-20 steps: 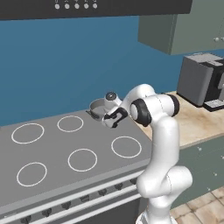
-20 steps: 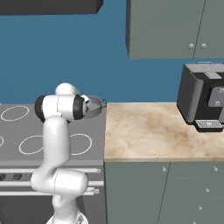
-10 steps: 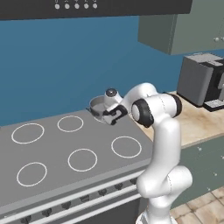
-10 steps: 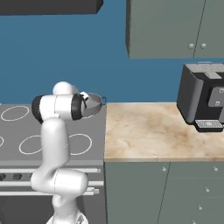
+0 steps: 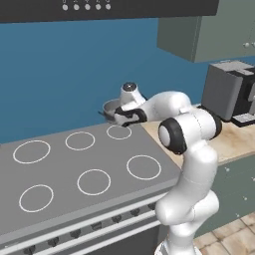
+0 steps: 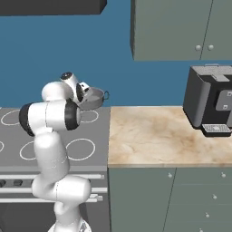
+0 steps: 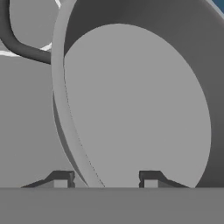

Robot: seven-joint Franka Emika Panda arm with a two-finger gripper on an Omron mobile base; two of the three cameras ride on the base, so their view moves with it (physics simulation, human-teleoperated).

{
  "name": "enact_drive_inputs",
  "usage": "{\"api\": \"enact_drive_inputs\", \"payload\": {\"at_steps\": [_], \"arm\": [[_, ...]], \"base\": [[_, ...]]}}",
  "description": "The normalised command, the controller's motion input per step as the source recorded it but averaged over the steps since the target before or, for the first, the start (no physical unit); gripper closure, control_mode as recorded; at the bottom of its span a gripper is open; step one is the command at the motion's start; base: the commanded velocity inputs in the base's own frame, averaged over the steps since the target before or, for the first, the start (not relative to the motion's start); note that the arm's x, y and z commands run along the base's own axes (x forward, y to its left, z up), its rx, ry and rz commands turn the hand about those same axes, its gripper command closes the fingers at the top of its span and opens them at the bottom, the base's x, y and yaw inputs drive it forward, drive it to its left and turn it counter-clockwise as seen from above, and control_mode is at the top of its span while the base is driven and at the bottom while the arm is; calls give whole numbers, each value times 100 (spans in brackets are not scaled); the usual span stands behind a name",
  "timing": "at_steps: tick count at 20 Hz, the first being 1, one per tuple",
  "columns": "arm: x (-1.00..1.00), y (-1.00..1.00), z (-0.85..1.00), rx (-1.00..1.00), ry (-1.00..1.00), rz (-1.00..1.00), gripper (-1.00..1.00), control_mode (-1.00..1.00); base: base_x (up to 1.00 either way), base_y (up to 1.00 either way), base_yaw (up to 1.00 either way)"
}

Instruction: Move the pot and pan from the stove into the sink.

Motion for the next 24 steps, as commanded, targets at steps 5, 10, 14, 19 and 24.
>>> {"api": "enact_drive_inputs", "payload": {"at_steps": [5, 10, 14, 19, 24], "arm": [[-70, -17, 90, 0, 1, 0, 100, -100], [-90, -20, 77, 1, -1, 0, 100, -100], [-98, -10, 69, 2, -7, 3, 100, -100], [-100, -5, 60, 3, -9, 6, 100, -100], [-94, -6, 24, 4, -23, 4, 100, -100]], "base": [[0, 0, 0], [0, 0, 0], [0, 0, 0], [0, 0, 0], [0, 0, 0]]}}
